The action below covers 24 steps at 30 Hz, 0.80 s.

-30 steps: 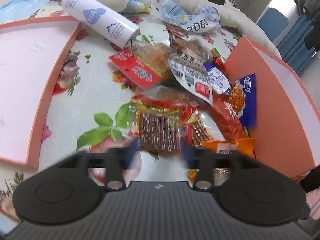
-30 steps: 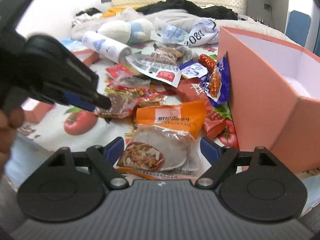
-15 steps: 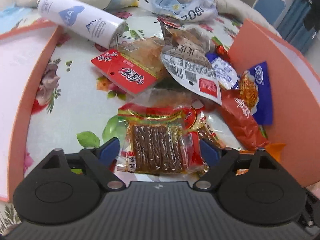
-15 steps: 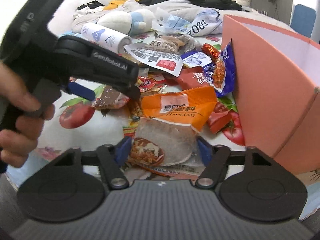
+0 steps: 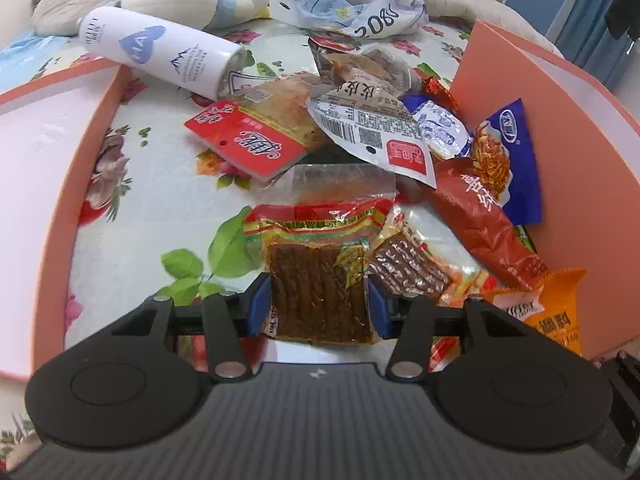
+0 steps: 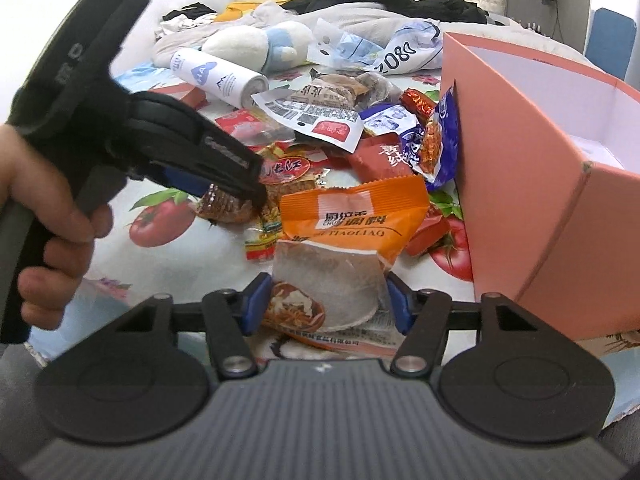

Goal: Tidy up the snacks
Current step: 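Lift both packs and carry them over the pink box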

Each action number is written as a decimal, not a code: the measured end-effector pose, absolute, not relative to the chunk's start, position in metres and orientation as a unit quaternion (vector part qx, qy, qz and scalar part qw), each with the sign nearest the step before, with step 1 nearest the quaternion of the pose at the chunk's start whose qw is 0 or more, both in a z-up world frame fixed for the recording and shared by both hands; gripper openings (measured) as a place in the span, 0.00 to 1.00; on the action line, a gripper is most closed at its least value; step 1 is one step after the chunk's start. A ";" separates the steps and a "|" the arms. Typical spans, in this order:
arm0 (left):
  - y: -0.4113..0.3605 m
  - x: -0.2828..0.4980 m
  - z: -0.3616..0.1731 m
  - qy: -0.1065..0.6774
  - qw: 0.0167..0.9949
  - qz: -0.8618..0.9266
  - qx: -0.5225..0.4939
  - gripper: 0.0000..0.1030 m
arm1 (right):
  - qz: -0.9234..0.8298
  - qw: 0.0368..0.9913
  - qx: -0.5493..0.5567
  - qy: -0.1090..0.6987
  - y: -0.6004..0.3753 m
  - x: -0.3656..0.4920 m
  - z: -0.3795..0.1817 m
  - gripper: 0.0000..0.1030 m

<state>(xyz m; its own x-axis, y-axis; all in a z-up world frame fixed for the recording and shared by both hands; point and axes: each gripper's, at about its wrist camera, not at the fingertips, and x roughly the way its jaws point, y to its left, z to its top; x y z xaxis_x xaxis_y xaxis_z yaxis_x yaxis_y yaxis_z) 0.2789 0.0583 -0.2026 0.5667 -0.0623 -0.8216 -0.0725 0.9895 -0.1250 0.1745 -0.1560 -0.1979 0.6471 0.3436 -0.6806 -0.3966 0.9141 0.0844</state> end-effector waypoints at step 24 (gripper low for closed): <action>0.056 0.182 -0.080 0.402 0.907 0.015 -0.124 0.54 | 0.220 0.921 0.015 0.322 -0.181 0.157 -0.097 0.59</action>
<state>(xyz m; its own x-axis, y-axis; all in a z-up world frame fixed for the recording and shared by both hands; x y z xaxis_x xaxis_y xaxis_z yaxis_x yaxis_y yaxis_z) 0.1818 0.0564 -0.0796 0.6758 -0.0715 -0.7336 -0.1275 0.9690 -0.2118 0.1570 -0.1813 -0.0970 0.6952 0.4155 -0.5865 -0.3956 0.9025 0.1704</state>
